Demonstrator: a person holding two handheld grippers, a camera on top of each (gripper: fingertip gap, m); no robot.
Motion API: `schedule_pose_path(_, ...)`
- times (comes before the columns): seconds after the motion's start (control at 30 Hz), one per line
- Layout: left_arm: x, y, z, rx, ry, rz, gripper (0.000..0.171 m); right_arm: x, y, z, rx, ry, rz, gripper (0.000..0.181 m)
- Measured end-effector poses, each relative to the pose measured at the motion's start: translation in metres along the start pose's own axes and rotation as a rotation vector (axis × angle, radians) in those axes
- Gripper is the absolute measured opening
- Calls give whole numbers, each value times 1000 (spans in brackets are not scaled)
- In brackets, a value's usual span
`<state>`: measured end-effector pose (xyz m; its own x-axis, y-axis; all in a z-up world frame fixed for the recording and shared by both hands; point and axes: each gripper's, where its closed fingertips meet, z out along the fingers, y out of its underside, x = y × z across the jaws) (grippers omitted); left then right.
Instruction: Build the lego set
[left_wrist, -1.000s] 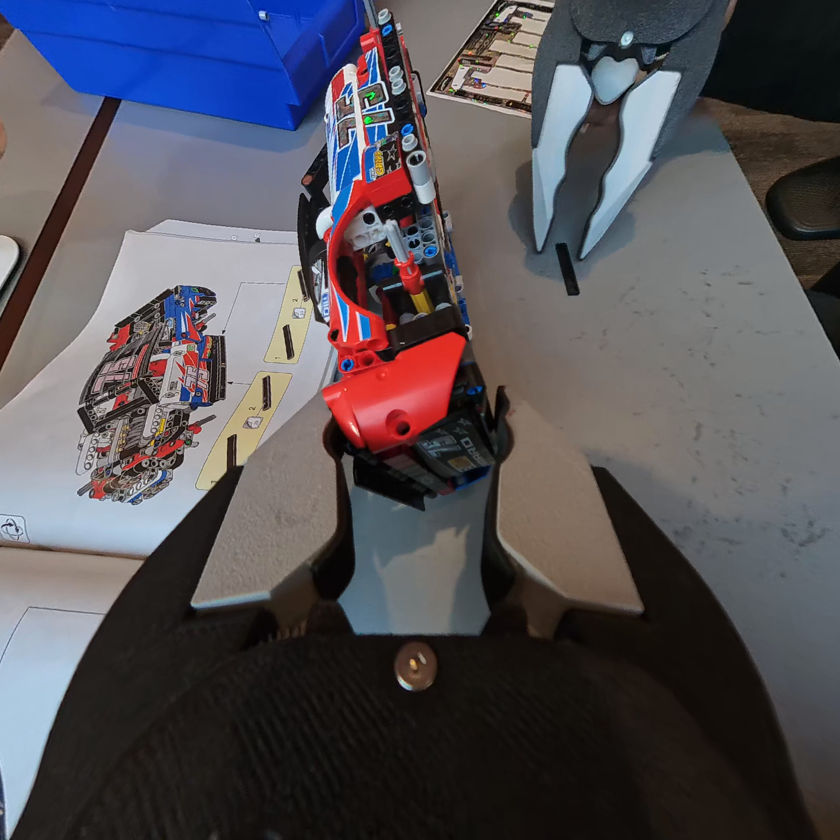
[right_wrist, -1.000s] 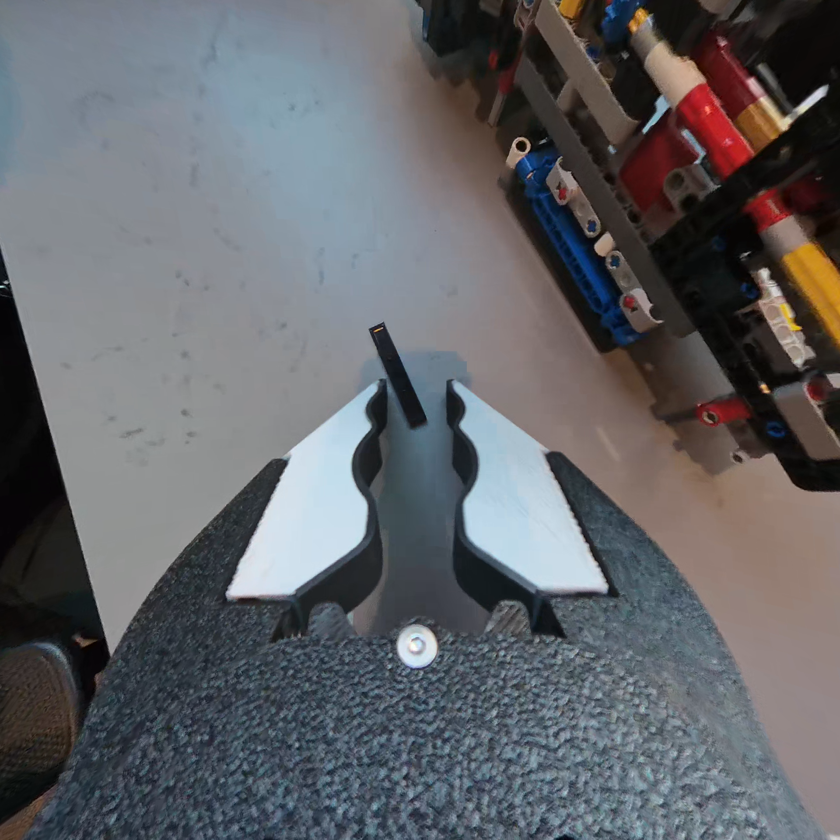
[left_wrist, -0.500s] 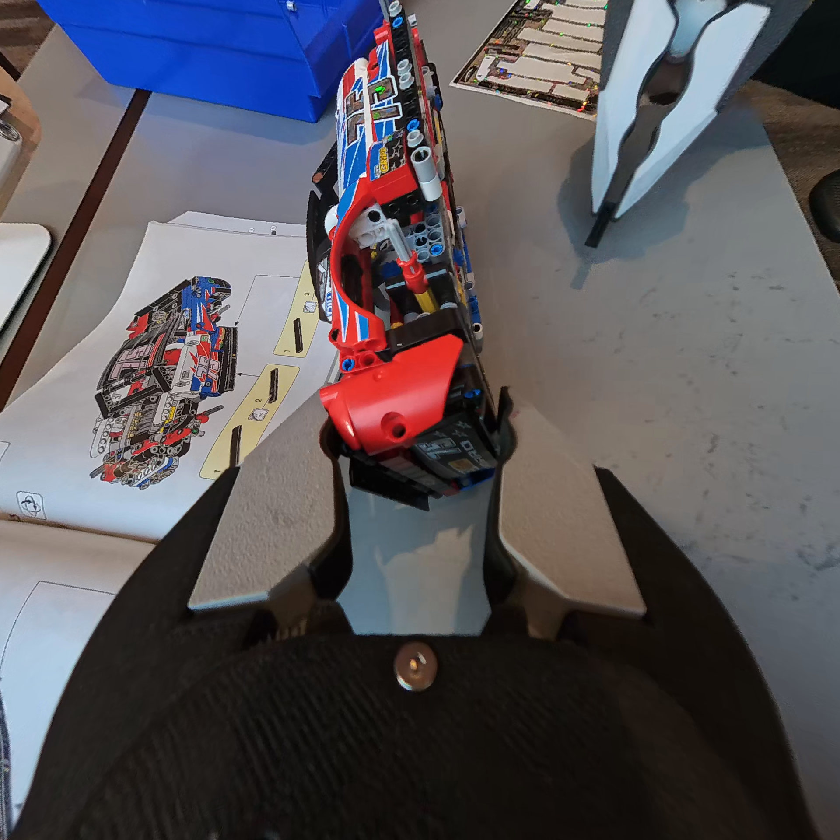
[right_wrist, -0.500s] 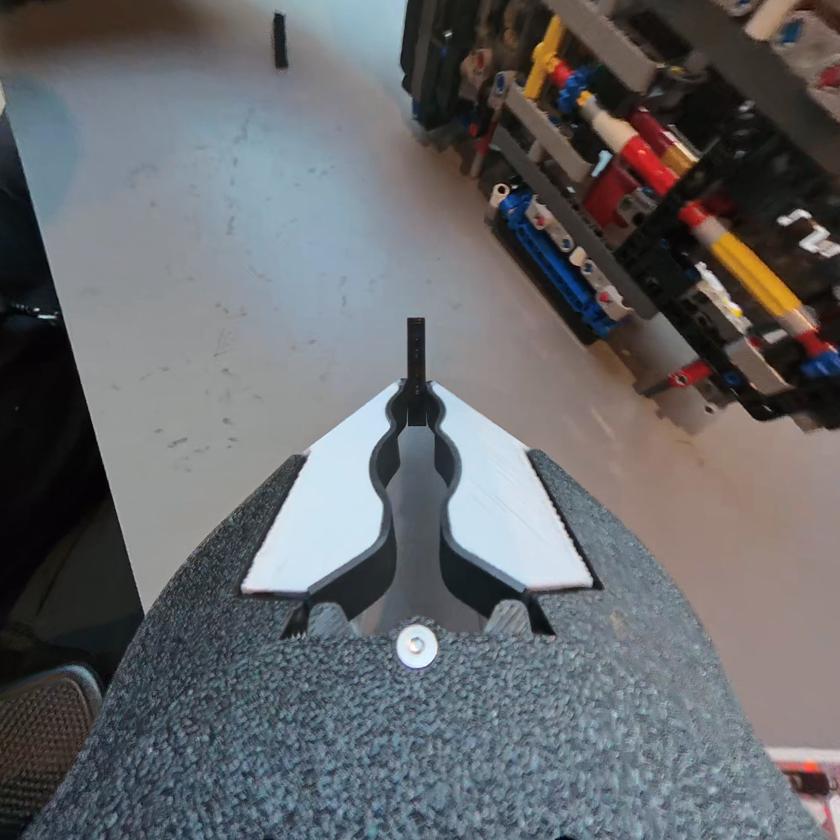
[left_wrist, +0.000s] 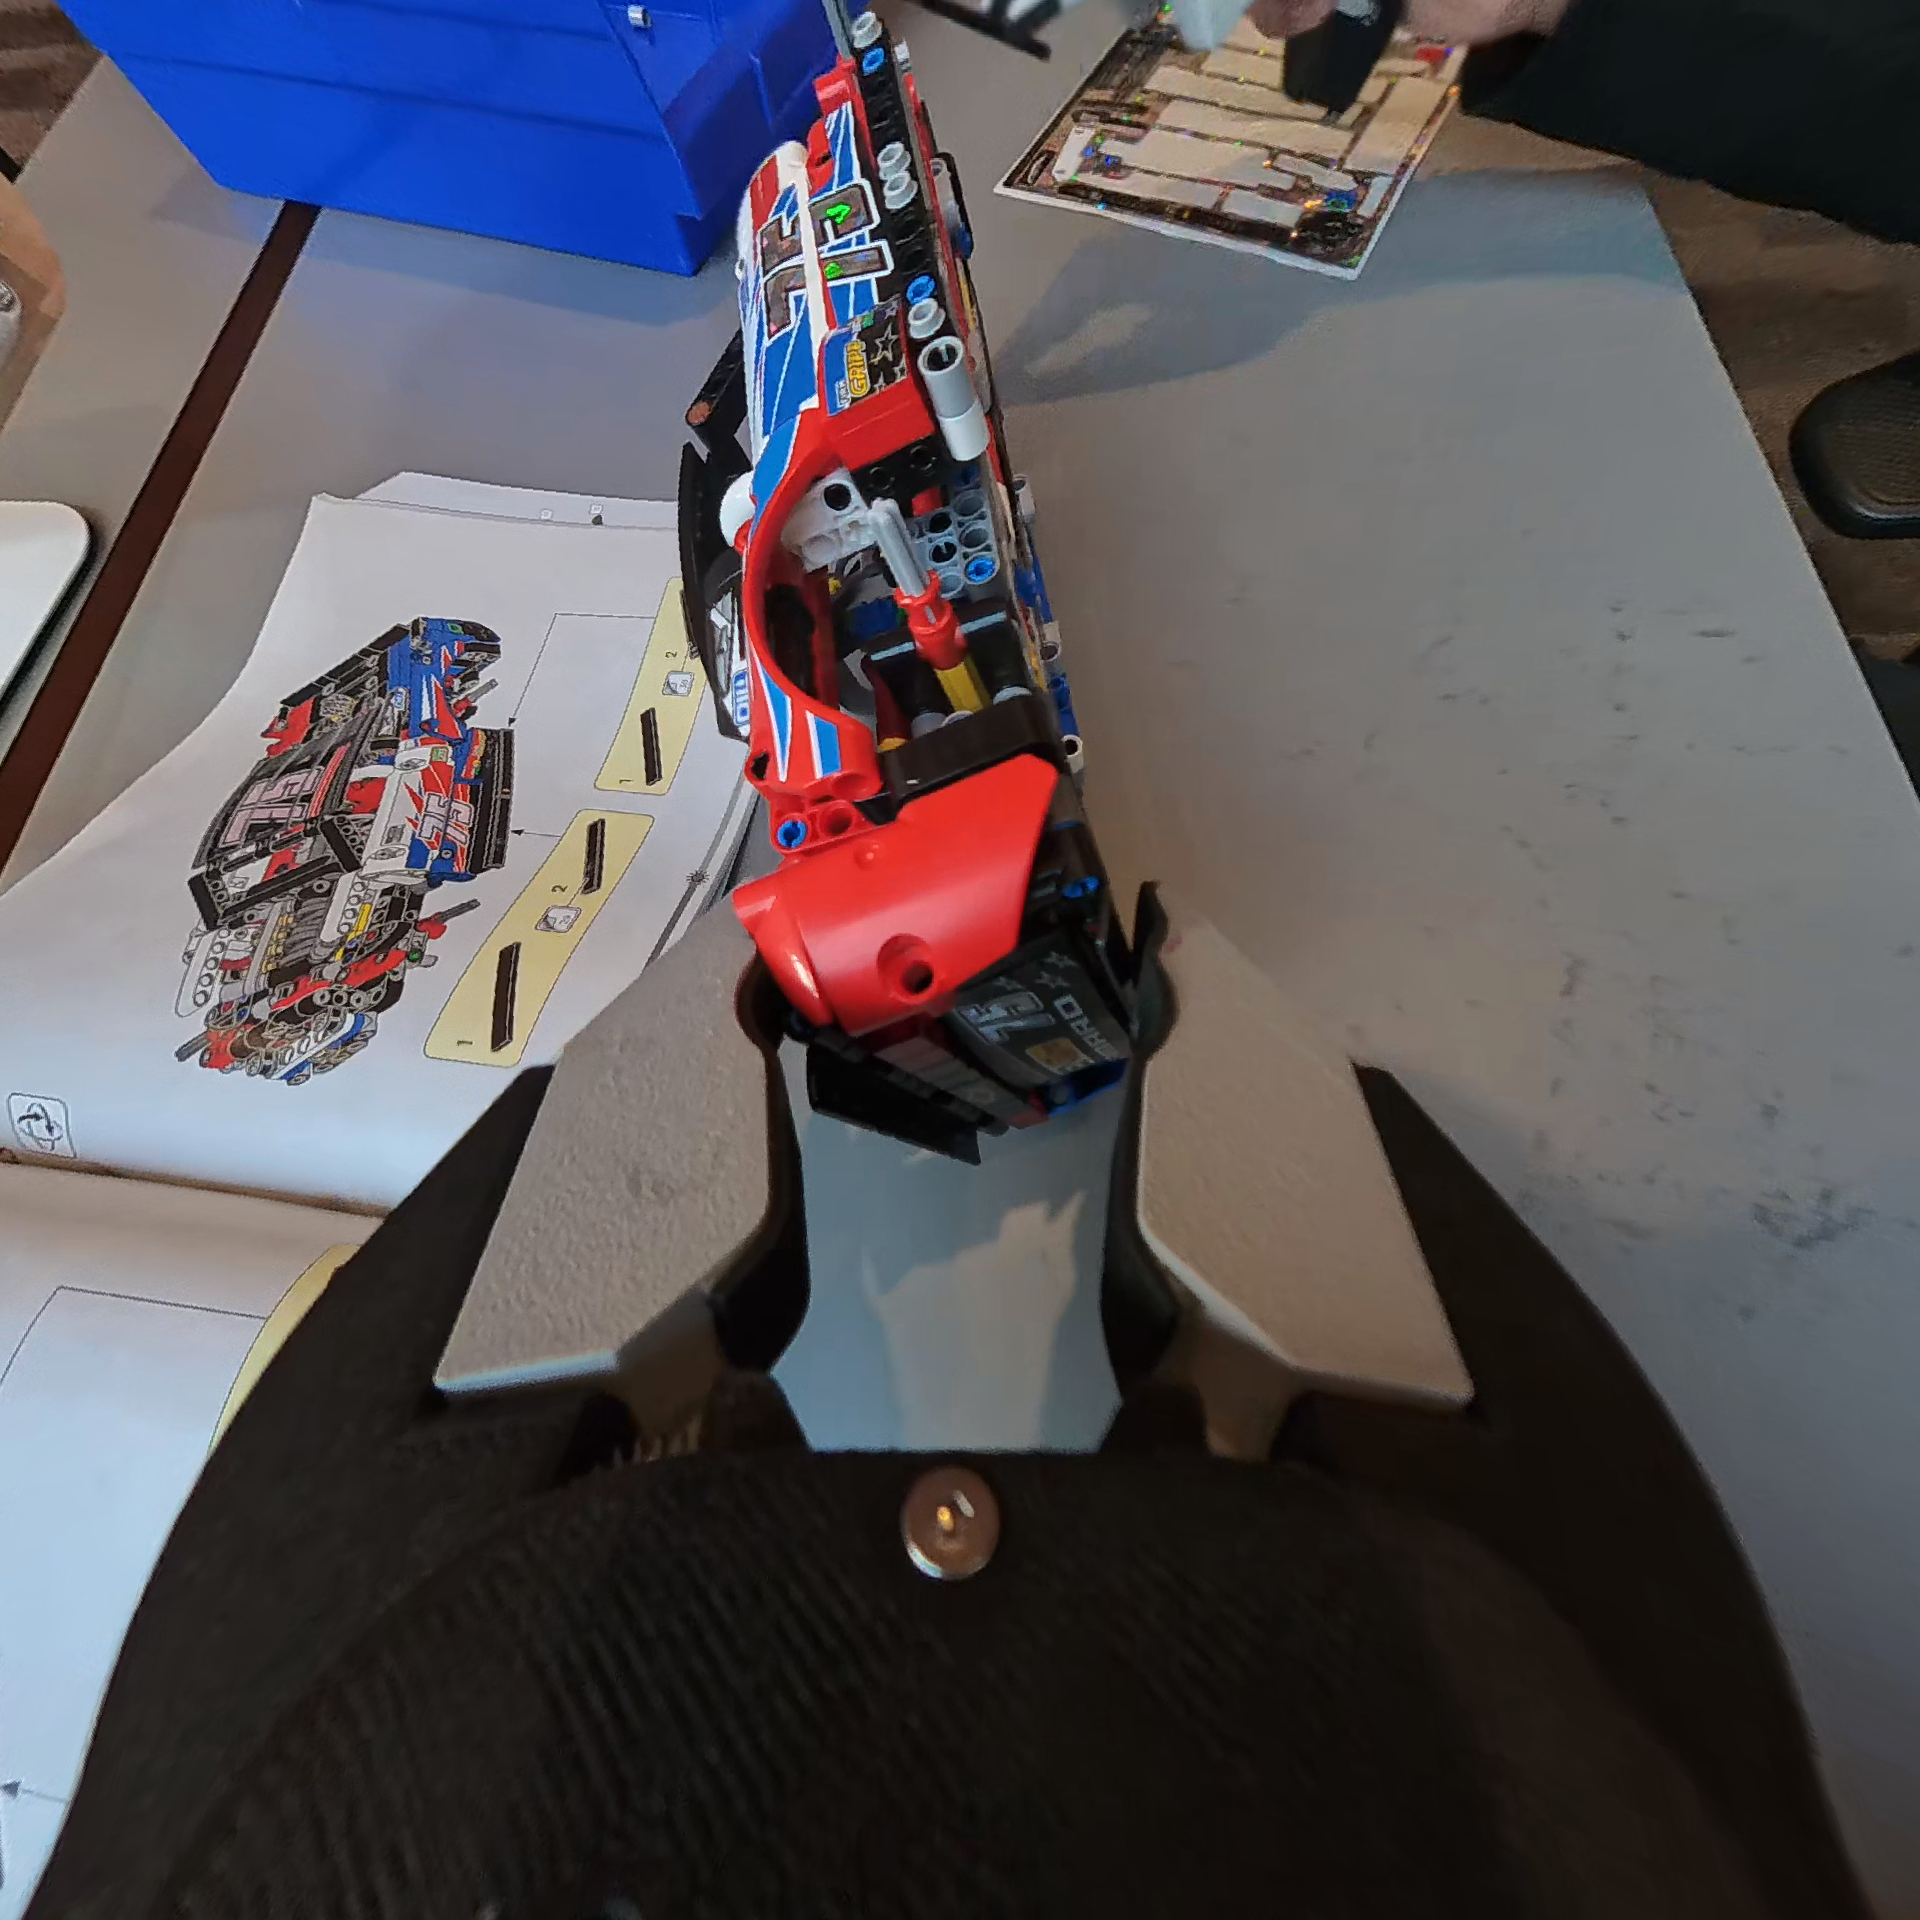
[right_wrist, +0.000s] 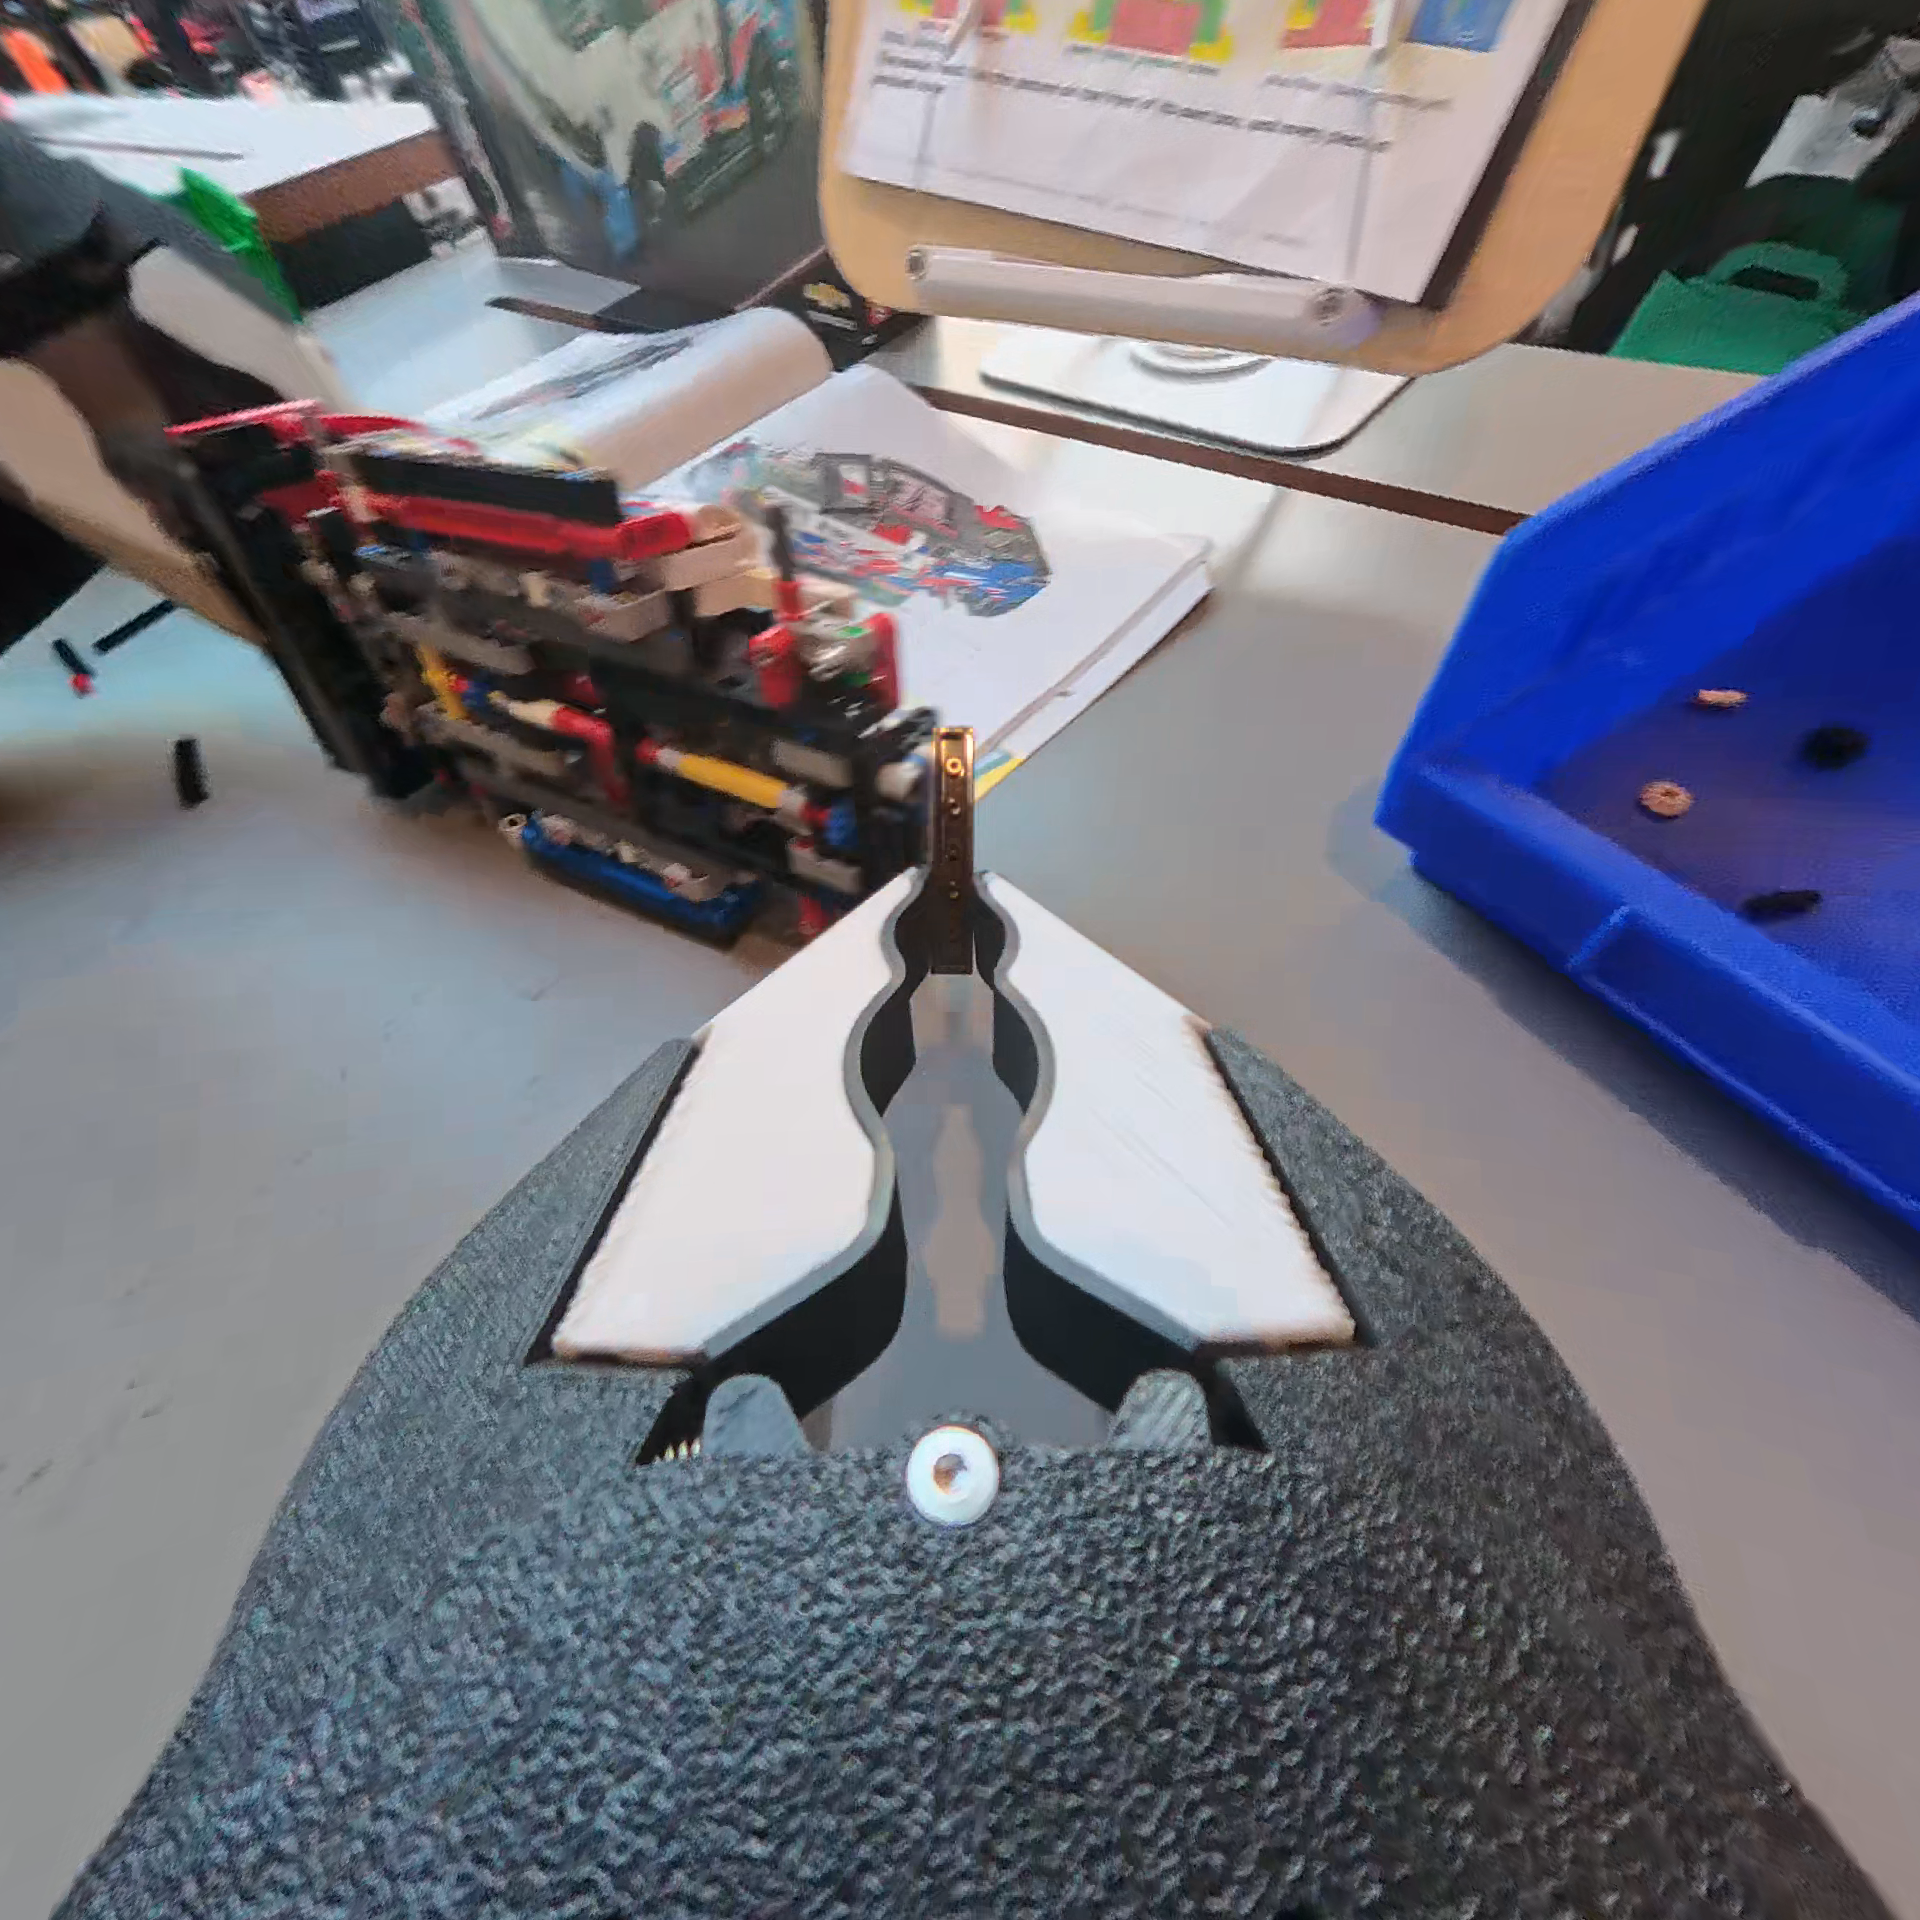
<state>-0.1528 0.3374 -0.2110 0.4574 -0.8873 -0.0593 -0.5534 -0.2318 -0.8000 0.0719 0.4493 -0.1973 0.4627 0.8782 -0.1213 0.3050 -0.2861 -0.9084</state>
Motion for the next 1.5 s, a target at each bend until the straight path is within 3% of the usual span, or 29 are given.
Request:
schedule_pose_path(0.1,0,0,0,-10,-4,2,65,17,-5,20,-54,13,22,6)
schedule_pose_path(0.3,5,1,-1,-14,-18,-16,64,18,-2,53,-88,-26,82,6)
schedule_pose_path(0.5,19,2,-2,-55,-86,-72,66,10,4,42,-37,1,124,6)
schedule_pose_path(0.77,58,-4,-1,-89,-94,-181,85,-18,19,30,-15,-38,151,6)
schedule_pose_path(1.2,108,-33,13,33,-80,-300,100,-17,26,11,23,41,158,6)
schedule_pose_path(1.4,131,-49,25,152,-77,-432,100,-31,36,-4,34,43,166,6)
schedule_pose_path(1.5,146,-54,36,160,-100,-398,98,-41,46,-9,7,45,143,6)
